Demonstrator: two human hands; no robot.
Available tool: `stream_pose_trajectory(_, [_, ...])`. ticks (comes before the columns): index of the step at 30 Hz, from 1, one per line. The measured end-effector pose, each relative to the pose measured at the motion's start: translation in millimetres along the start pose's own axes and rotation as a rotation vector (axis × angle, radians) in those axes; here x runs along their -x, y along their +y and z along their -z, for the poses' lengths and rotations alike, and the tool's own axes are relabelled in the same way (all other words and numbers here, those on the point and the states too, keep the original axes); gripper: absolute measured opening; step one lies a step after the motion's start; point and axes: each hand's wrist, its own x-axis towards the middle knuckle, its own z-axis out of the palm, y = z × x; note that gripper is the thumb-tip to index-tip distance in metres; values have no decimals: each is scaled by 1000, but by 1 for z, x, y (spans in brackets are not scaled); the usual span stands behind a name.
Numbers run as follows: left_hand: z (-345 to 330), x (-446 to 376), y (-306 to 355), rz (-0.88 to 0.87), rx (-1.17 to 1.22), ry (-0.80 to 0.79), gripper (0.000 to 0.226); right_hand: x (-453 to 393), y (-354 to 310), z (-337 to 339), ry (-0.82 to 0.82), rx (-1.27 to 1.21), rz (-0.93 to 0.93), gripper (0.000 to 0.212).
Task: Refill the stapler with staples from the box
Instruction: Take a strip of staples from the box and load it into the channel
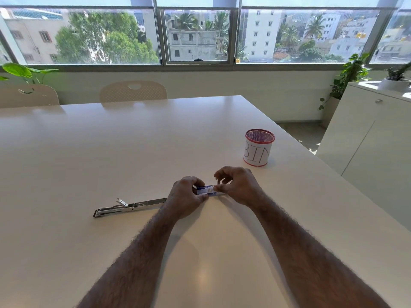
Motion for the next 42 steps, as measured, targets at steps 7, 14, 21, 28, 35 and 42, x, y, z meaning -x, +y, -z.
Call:
stream_pose_trajectory(7, [1,0,0,7,4,-11,29,2,3,-2,78,46,55,36])
stream_pose_trajectory(14, [0,0,0,24,-3,4,27,-8,10,9,182,-652,-410,17])
stream_pose_trajectory(21, [0,0,-1,9,-1,-7,27,-13,12,6,-3,-609,-563,18])
stream_pose_trajectory(28, [3,2,-4,-11,-7,-62,26,-35,10,2,-136,9,-302,32])
stream_pose_trajectory(35, [7,1,-4,-15,-1,-93,28,-43,7,-6,-239,32,-269,24])
stream_pose_trajectory(42, [6,2,-6,-20,2,-85,29,-35,3,18,-253,-15,-156,23])
